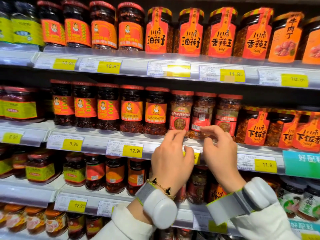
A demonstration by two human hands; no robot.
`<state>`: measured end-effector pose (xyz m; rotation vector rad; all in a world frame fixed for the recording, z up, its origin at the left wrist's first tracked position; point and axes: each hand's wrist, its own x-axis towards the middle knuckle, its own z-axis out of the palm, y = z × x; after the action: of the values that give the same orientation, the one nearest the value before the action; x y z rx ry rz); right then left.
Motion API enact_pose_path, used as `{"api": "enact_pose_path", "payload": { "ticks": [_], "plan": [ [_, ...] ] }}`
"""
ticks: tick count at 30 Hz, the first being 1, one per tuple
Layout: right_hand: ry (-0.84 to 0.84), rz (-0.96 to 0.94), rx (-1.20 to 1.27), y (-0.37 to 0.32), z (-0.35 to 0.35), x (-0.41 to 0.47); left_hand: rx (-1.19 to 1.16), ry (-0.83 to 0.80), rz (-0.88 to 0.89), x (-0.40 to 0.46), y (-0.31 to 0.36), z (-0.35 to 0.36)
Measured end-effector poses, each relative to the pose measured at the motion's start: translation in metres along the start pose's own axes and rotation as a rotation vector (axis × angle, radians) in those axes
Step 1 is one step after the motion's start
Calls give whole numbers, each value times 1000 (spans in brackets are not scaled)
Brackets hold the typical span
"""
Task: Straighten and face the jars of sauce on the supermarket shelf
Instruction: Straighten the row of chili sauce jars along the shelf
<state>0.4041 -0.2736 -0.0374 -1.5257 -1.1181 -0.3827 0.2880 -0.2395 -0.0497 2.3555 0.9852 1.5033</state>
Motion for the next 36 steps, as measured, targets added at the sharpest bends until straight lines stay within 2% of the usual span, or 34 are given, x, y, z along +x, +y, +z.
{"api": "enact_pose_path", "payload": {
  "ticks": [5, 10, 14, 20, 24, 29, 36],
  "plan": [
    [-12, -14, -151, 0, -6, 3, -53, -122, 82, 11, 8, 10],
    [-87, 18, -229, 2, -7, 7, -52, -320, 35, 23, 11, 20],
    [-164, 79, -251, 6, -6, 12, -74, -386, 7, 31, 13, 24],
    [-211, 113, -225, 9, -5, 15, -107, -398, -22, 28, 12, 29],
    [-159, 186, -86, 8, -4, 16, -169, -365, -61, 29, 9, 29],
    [-104, 192, -37, 8, -3, 14, -206, -318, -75, 28, 9, 30],
    [-113, 158, -78, 12, -8, 12, -123, -262, -81, 30, 16, 30]
  ]
}}
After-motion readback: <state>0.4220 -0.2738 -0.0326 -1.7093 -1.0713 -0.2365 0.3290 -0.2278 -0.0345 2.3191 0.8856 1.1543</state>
